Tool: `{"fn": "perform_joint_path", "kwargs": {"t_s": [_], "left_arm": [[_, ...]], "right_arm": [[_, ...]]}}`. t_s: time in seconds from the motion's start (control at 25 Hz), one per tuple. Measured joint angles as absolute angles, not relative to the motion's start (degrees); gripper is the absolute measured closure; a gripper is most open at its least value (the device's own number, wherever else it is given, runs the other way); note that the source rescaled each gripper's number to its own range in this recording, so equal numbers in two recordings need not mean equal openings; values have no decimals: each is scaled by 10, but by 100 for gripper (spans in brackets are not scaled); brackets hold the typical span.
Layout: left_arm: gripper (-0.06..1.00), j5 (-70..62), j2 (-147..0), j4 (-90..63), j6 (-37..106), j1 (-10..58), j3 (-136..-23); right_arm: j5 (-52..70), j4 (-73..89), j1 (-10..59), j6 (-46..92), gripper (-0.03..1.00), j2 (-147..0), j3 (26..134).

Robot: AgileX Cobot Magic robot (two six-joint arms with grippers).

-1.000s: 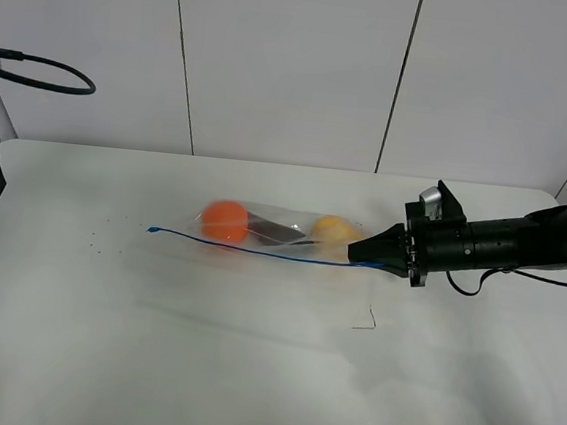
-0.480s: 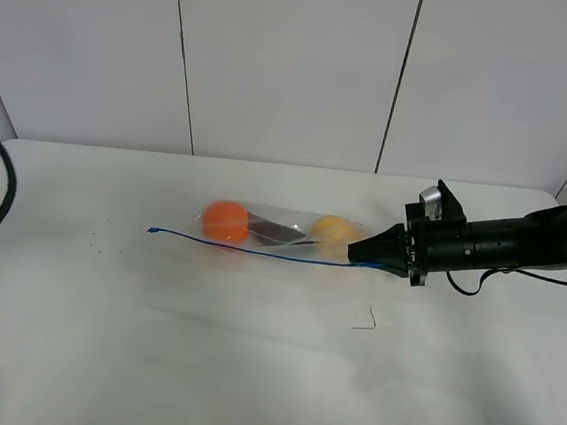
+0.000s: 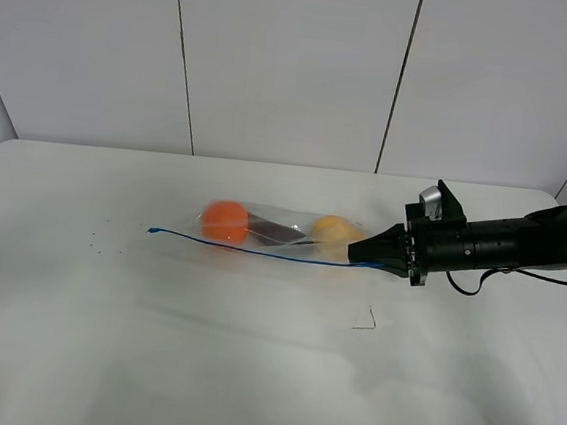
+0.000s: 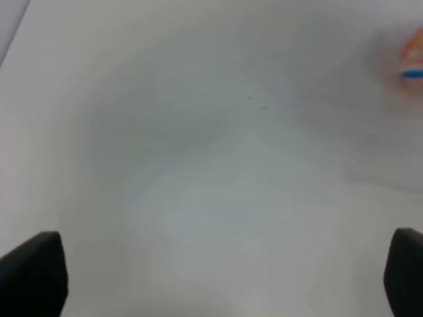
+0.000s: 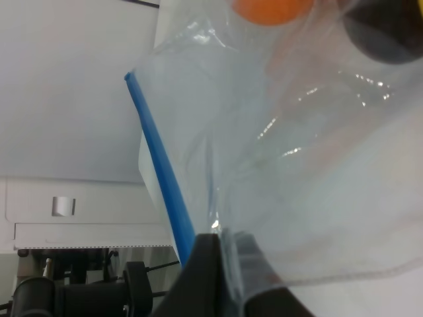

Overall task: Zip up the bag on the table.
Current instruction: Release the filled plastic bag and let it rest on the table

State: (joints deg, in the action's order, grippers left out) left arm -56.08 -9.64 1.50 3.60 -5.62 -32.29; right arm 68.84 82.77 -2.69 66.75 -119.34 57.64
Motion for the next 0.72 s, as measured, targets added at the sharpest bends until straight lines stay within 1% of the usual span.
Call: {"fn": "perform_joint_path", "kwargs": {"t_s": [0.28,0.48,0.72], "left_arm": [[-6,-588,-3,-21,62,-56,-317],[-6,-612,3,-23,62,-56,-309],[-6,-611,4,-23,63,-56,-284]], "right_arm": [[688,828,-27,668,97,-1193,576],[688,826,-27,668,97,-1193,576],[688,825,-27,668,97,-1193,576]]}}
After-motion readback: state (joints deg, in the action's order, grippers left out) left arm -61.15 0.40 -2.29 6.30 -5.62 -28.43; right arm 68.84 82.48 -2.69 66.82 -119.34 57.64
